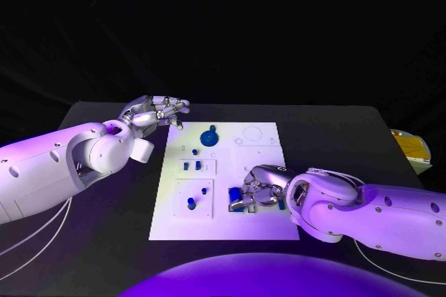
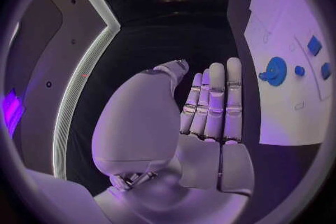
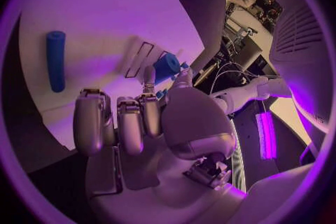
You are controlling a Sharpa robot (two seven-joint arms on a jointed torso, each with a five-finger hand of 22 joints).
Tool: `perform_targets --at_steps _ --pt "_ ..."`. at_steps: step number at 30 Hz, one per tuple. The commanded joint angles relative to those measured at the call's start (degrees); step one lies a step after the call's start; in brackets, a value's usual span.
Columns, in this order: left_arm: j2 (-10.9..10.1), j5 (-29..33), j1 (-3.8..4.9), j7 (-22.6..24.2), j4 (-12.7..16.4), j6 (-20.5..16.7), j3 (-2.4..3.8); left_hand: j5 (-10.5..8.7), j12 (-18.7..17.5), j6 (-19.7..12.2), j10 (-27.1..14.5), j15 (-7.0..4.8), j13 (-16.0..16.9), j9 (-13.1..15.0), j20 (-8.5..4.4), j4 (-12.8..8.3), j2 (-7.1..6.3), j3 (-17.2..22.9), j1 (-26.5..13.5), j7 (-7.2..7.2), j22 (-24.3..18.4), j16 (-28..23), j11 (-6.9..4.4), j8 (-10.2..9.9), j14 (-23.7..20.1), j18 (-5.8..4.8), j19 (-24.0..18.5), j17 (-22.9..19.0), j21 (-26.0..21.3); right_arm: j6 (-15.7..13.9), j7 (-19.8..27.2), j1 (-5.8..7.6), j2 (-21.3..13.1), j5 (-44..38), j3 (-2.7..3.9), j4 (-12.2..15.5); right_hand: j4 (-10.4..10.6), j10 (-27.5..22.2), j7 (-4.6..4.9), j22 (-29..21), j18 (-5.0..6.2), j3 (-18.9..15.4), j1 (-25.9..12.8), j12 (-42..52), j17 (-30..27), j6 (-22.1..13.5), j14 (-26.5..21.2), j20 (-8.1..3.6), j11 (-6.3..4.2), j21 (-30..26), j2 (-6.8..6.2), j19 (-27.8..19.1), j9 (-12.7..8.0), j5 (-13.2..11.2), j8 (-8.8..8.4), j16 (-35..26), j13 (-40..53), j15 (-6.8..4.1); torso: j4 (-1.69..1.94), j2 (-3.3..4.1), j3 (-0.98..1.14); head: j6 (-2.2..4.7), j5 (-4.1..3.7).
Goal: Assemble the parts on the task board
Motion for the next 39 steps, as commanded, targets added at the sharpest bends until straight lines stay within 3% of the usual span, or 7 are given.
perform_targets --at_steps 1,12,27,39 --pt "0.1 0.7 0.03 0.1 0.1 1.1 0.04 0.27 0.4 -0.3 -0.3 0.27 0.0 0.1 0.19 -0.1 0.16 0.1 0.1 0.10 -0.1 -0.2 0.15 0.4 0.1 0.76 0.3 0.1 -0.4 1.5 -0.9 -0.14 0.4 -0.9 -0.01 -0.2 0.0 1.8 0.01 9.6 -0.45 -0.3 4.4 -0.1 13.8 0.2 5.7 -0.29 -0.52 0.1 4.65 1.7 0.1 0.3 0.12 0.3 6.9 -0.45 -0.04 0.00 0.03 0.01 -0.07" --pt "0.0 0.8 0.03 -0.1 0.1 1.3 0.04 0.28 0.4 -0.3 -0.4 0.27 -0.1 0.1 0.19 -0.1 0.13 0.1 0.1 0.10 -0.1 -0.2 0.15 0.4 0.1 0.76 0.2 0.1 -0.4 1.3 -1.0 -0.25 0.9 -1.6 -0.02 -0.2 -0.2 1.8 -0.01 9.6 -0.44 -0.6 4.9 -0.1 13.8 0.2 5.7 -0.30 -0.53 0.1 4.51 1.7 0.1 0.2 0.12 0.3 6.9 -0.46 -0.13 -0.02 0.02 0.01 -0.22" --pt "0.0 0.7 0.03 -0.2 0.1 1.4 0.03 0.29 0.4 -0.3 -0.4 0.27 -0.1 0.1 0.19 -0.1 0.12 0.1 0.2 0.09 -0.1 -0.2 0.15 0.4 0.0 0.76 0.2 0.1 -0.4 -4.4 0.9 -0.37 0.8 -1.6 -0.01 1.2 -0.2 2.6 -0.52 10.0 -0.60 -1.5 5.7 1.3 14.1 1.4 5.8 -0.51 -0.95 0.9 5.44 2.0 0.7 0.0 0.98 0.4 8.0 -0.76 -0.10 0.00 0.02 0.01 -0.22" --pt "-0.2 0.6 0.03 -0.2 0.1 1.3 0.03 0.30 0.4 -0.4 -0.4 0.27 -0.1 0.1 0.19 -0.2 0.14 0.2 0.2 0.08 -0.1 -0.3 0.14 0.4 0.0 0.76 0.2 0.1 -0.4 -5.2 1.3 -0.37 -0.8 -2.1 0.01 2.4 -0.7 2.7 -0.72 10.2 -0.64 -2.0 8.1 1.5 14.2 1.5 5.8 -0.76 -1.17 1.0 5.16 2.1 1.1 0.4 1.22 0.4 8.2 -0.99 -0.08 -0.10 -0.03 0.01 -0.12"
